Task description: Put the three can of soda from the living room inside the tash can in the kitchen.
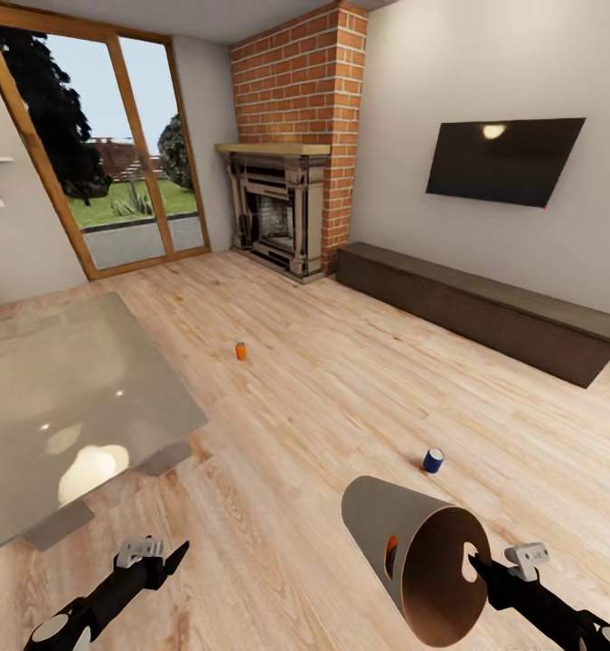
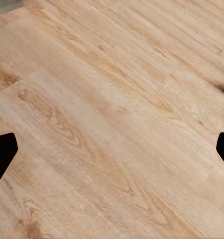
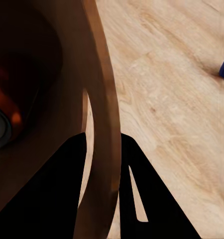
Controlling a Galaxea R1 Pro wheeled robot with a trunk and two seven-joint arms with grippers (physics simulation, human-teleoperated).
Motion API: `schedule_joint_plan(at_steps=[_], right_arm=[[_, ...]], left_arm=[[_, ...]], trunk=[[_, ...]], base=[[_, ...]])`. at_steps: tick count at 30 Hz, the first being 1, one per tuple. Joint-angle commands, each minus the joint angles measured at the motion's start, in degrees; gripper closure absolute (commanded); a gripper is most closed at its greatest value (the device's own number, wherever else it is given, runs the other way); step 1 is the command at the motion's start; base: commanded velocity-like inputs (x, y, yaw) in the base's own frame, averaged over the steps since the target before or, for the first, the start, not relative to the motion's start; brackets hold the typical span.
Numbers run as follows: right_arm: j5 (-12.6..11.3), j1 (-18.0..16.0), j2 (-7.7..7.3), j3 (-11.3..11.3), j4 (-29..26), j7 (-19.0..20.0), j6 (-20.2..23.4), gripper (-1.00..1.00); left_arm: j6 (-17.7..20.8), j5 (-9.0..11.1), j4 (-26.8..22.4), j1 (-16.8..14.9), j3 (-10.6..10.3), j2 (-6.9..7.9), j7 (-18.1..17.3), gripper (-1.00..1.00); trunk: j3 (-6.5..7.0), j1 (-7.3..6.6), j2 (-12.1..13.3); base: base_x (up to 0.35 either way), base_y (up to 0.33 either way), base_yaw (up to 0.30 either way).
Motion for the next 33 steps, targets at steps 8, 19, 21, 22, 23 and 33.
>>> schedule_joint_plan(at_steps=[8, 19, 21, 22, 23, 33], right_arm=[[-0.60, -0.03, 0.22, -0.13, -0.06, 0.42, 0.08, 1.00], [-0.58, -0.03, 0.45, -3.22, -0.08, 0.40, -0.04, 1.00], [-0.56, -0.03, 0.49, -3.46, -0.07, 0.31, 0.09, 1.00], [-0.57, -0.03, 0.51, -3.58, -0.05, 0.26, 0.26, 1.00], [-0.58, -0.03, 0.49, -3.70, -0.04, 0.22, 0.65, 1.00], [-0.60, -0.03, 0.35, -4.07, -0.04, 0.46, 4.08, 1.00]], left_arm=[[0.03, 0.03, 0.04, 0.00, 0.06, 0.01, 0.00, -1.00], [0.00, 0.04, 1.13, 0.00, 0.07, 0.03, -0.07, -1.00], [0.00, 0.04, 1.26, 0.00, 0.07, 0.03, -0.08, -1.00], [0.00, 0.04, 1.35, 0.00, 0.07, 0.04, -0.08, -1.00], [0.00, 0.04, 1.40, 0.00, 0.07, 0.05, -0.08, -1.00], [0.00, 0.04, 1.49, 0.00, 0.04, 0.03, -0.09, -1.00]], trunk=[[0.38, 0.00, 0.00], [0.41, 0.00, 0.00], [0.41, 0.00, 0.00], [0.41, 0.00, 0.00], [0.41, 0.00, 0.00], [0.41, 0.00, 0.00]], base=[[0.053, -0.188, -0.116], [0.003, -0.011, -0.007], [0.000, -0.001, -0.059], [0.000, 0.000, -0.141], [0.024, 0.000, -0.180], [0.189, 0.000, -0.233]])
